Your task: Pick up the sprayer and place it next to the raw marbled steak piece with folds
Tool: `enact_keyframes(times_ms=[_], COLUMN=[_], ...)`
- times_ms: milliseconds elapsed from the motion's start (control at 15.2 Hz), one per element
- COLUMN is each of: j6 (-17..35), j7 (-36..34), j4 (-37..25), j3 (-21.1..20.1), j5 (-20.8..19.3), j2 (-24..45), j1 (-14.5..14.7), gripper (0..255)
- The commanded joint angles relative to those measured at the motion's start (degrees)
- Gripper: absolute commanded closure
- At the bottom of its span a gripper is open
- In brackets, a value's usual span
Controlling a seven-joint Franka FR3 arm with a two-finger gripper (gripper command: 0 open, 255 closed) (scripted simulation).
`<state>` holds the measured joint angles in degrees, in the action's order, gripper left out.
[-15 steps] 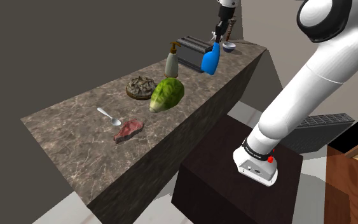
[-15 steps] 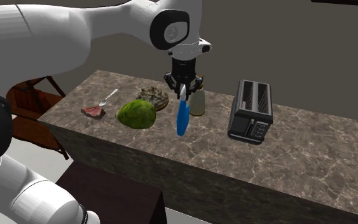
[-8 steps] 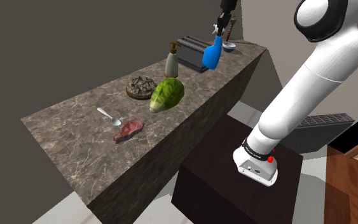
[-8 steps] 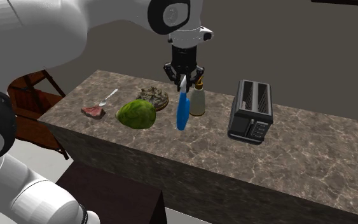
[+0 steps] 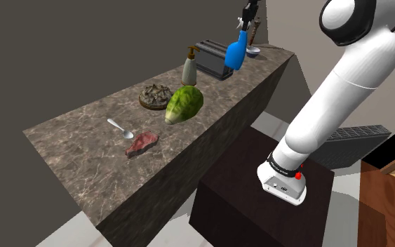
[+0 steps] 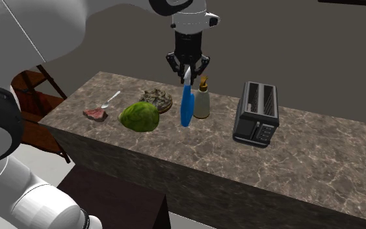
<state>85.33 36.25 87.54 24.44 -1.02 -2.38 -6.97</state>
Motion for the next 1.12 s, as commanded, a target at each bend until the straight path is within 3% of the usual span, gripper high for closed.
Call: enact_keyframes(times_ms=[0,858,1056], j6=[-1.9,-14.4,-13.0], j7=[0.3,2.4,-2.8], j4=[-2.6,-21.7,-15.5], j3=[0.2,1.6,-1.1], j5=[0.3,3.6,1.1], j2=[0.7,8.0,2.7], j1=[-0.1,-1.9,1.6], gripper=[255,255,255])
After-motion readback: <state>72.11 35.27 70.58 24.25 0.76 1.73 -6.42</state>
